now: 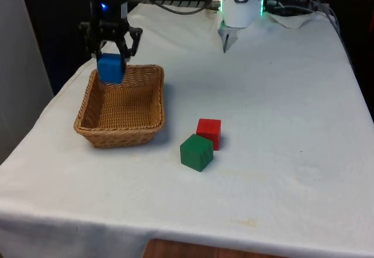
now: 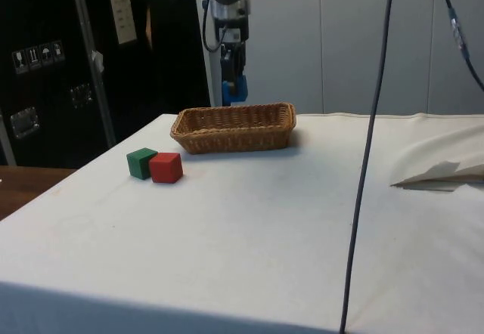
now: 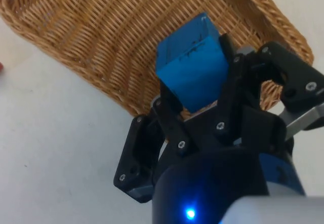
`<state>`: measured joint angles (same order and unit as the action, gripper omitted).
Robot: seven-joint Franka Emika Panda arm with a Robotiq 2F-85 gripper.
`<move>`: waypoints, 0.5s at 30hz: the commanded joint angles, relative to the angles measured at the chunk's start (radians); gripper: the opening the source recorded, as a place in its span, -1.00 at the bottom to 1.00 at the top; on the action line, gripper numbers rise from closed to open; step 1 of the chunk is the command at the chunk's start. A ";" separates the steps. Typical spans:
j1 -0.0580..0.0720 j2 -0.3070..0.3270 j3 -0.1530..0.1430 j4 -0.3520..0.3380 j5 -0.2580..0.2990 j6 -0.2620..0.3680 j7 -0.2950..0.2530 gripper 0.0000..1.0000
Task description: Pick up the blue cube and place it into the basket.
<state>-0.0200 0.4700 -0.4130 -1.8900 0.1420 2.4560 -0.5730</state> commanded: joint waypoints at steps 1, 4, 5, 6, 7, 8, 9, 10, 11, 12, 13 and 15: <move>-0.008 0.009 0.012 -0.003 0.020 0.014 -0.013 -0.98; -0.008 0.022 0.014 -0.003 0.036 0.019 -0.019 -0.98; -0.009 0.028 0.016 -0.003 0.043 0.022 -0.022 -0.98; -0.010 0.038 0.017 -0.003 0.057 0.027 -0.030 -0.98; -0.010 0.044 0.017 -0.002 0.065 0.030 -0.034 -0.98; 0.000 0.042 0.005 0.000 0.051 0.018 -0.023 -0.98; -0.010 0.050 0.018 -0.002 0.074 0.032 -0.038 -0.98; -0.009 0.056 0.018 -0.002 0.082 0.034 -0.042 -0.98; -0.009 0.061 0.018 -0.001 0.091 0.035 -0.046 -0.98; -0.009 0.072 0.018 0.000 0.107 0.040 -0.053 -0.98; -0.009 0.078 0.018 0.000 0.115 0.043 -0.056 -0.98; 0.000 0.081 0.007 0.000 0.110 0.037 -0.050 -0.98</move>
<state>-0.0200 0.5510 -0.4060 -1.8900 0.2520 2.4930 -0.6230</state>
